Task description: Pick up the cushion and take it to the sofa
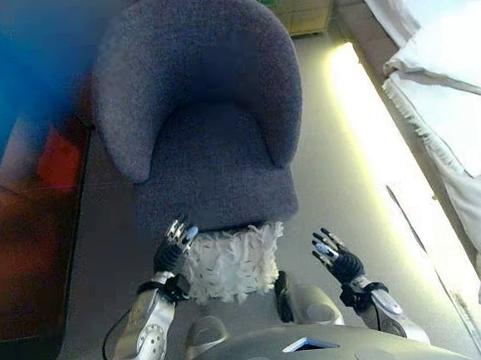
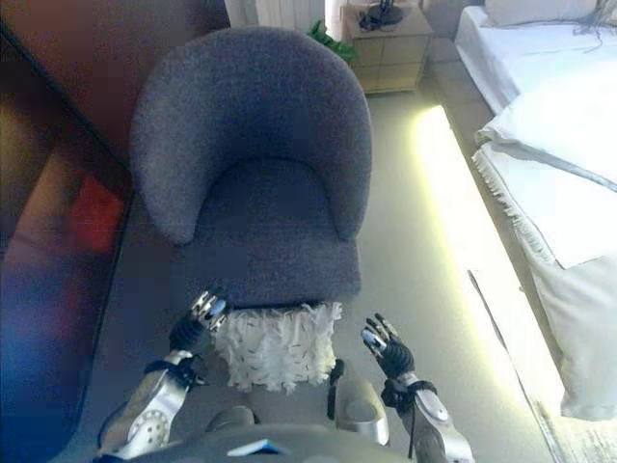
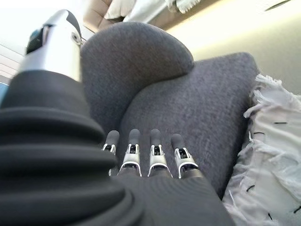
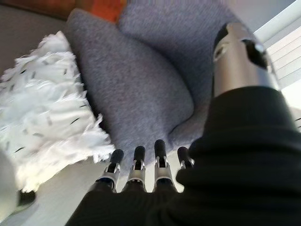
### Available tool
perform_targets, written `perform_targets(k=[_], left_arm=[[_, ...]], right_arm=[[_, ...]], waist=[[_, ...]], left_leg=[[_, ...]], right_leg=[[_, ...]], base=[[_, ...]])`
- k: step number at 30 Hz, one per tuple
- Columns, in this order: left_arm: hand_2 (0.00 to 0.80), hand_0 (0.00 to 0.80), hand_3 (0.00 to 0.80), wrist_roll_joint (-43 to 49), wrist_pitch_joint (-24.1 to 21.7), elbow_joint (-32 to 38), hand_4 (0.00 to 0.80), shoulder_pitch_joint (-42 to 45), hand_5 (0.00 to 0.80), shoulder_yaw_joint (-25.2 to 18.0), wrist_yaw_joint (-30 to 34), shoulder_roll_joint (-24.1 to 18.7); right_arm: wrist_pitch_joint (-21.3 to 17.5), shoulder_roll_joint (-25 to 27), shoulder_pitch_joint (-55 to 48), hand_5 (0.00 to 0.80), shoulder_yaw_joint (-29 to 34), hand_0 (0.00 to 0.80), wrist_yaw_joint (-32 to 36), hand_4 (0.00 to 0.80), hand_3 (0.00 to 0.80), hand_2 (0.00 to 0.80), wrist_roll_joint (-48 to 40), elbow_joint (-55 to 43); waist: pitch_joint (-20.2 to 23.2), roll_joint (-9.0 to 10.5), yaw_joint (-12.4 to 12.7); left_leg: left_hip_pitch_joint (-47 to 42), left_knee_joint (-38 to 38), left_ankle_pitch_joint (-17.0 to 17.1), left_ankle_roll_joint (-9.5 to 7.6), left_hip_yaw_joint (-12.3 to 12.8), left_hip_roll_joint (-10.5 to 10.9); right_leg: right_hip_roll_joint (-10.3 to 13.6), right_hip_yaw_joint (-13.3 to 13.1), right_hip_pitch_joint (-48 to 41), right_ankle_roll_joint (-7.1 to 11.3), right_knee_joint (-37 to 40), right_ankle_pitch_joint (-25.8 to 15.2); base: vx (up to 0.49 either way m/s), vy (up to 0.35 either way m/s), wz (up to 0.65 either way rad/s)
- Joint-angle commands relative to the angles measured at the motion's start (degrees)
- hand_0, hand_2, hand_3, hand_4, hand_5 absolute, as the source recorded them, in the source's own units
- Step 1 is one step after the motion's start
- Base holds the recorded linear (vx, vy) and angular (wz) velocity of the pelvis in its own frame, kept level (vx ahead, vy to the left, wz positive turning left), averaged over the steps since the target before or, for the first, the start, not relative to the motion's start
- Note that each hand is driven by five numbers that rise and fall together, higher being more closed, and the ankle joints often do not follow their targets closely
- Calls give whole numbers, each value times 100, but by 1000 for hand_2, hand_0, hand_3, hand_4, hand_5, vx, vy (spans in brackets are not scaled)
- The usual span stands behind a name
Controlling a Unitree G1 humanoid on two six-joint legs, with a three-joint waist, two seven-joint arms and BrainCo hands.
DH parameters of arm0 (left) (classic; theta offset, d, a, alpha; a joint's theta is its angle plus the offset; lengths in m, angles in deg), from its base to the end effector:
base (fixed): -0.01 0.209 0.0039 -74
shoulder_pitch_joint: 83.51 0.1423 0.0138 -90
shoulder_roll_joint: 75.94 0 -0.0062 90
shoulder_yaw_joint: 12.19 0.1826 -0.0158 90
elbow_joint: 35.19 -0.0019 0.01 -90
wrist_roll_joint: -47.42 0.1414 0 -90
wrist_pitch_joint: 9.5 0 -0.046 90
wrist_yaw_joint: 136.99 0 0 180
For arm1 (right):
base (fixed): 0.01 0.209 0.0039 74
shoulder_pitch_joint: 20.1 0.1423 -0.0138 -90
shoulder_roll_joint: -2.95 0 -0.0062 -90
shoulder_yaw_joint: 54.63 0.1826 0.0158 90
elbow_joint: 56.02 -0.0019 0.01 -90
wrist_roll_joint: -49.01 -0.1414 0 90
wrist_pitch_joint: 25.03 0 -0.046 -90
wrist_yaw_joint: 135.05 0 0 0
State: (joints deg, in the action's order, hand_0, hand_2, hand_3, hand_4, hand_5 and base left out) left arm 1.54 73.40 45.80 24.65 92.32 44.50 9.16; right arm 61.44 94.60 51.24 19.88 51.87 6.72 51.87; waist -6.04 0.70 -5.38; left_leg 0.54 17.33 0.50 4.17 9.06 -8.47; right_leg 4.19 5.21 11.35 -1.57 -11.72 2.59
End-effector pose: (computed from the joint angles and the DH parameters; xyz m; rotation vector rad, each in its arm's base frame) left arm 0.1160 0.1963 -0.0293 -0.4440 0.4250 0.0255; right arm 0.0959 -0.1889 -0.0574 0.4465 0.6096 0.0319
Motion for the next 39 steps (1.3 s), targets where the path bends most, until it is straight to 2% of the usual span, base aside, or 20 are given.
perform_targets(k=[1,5,8,12,16,19,25,29,30,33,37,38,39], left_arm=[[0,0,0,-39,-392,454,0,72,0,-274,37,-12],[0,0,0,-121,-376,524,0,13,0,-283,13,-58],[0,0,0,-144,-400,540,0,2,0,-225,39,-97],[0,0,0,-148,-364,567,0,-80,0,-152,-3,-98],[0,0,0,-186,-381,595,0,-133,0,-107,60,-106],[0,0,0,-256,-427,558,0,-206,0,-30,101,-153],[0,0,0,-54,-392,467,0,-133,0,-150,164,-225],[0,0,0,29,-348,403,0,-190,0,-177,142,-268],[0,0,0,102,-319,399,0,-174,0,-178,84,-300],[0,0,0,122,-253,377,0,-113,0,-281,141,-346],[0,0,0,56,-277,297,0,-47,0,-415,245,-390],[0,0,0,9,-303,305,0,-25,0,-449,255,-410],[0,0,0,-25,-307,296,0,-27,0,-475,288,-427]], right_arm=[[-227,106,-11,0,-72,0,-47,0,0,0,34,-477],[-247,104,-86,0,-37,0,-41,0,0,0,6,-534],[-320,134,-159,0,-7,0,-5,0,0,0,-20,-561],[-428,153,-69,0,18,0,-18,0,0,0,-127,-553],[-441,162,-92,0,70,0,-152,0,0,0,-147,-660],[-485,123,-123,0,104,0,-195,0,0,0,-154,-580],[-433,-87,-233,0,133,0,-110,0,0,0,-341,-605],[-486,-134,-133,0,102,0,-211,0,0,0,-262,-483],[-493,-144,-93,0,89,0,-263,0,0,0,-217,-439],[-458,-148,-158,0,40,0,-211,0,0,0,-185,-548],[-336,-146,-186,0,48,0,-156,0,0,0,-22,-462],[-337,-127,-202,0,54,0,-60,0,0,0,0,-421],[-359,-135,-228,0,90,0,22,0,0,0,-19,-371]], waist=[[41,86,-145],[76,4,-179],[112,-17,-186],[123,-13,-139],[129,-3,-162],[73,-11,-182],[22,146,-88],[-20,241,47],[-47,266,124],[-31,283,183],[-48,217,230],[-53,205,235],[-11,238,253]], left_leg=[[108,76,645,52,6,-28],[-229,-907,593,56,20,-107],[-391,-1415,620,124,-18,-196],[-464,-1768,590,182,-237,-229],[-504,-2053,138,35,-243,32],[-468,-2095,58,-88,-268,193],[-364,-1697,-236,-314,-24,426],[-143,-1173,-515,-422,-37,593],[-107,-1123,-580,-505,-52,703],[-151,-1264,-539,-576,2,861],[-152,-1288,-531,-713,167,880],[-160,-1321,-517,-758,215,887],[-144,-1343,-493,-768,209,919]], right_leg=[[56,-186,-529,179,683,-373],[35,-212,-515,284,666,-356],[68,-192,-560,355,719,-356],[178,-227,-630,459,752,-369],[321,-373,-672,626,740,-402],[400,-436,-661,739,669,-415],[774,-378,-719,1033,670,-595],[1049,-316,-763,1053,683,-719],[1178,-249,-759,1050,673,-822],[1337,-208,-698,1097,695,-1113],[1446,-147,-487,1016,-272,-1267],[1448,-137,-458,978,-432,-1266],[1420,-138,-521,971,-273,-1329]], base=[[0,64,0],[19,88,-4],[16,96,2],[2,118,-4],[6,188,-17],[2,282,-6],[-1,243,-16],[-23,214,-18],[-16,275,-19],[-24,242,-22],[-55,217,-28],[-35,160,-66],[-17,118,-45]])
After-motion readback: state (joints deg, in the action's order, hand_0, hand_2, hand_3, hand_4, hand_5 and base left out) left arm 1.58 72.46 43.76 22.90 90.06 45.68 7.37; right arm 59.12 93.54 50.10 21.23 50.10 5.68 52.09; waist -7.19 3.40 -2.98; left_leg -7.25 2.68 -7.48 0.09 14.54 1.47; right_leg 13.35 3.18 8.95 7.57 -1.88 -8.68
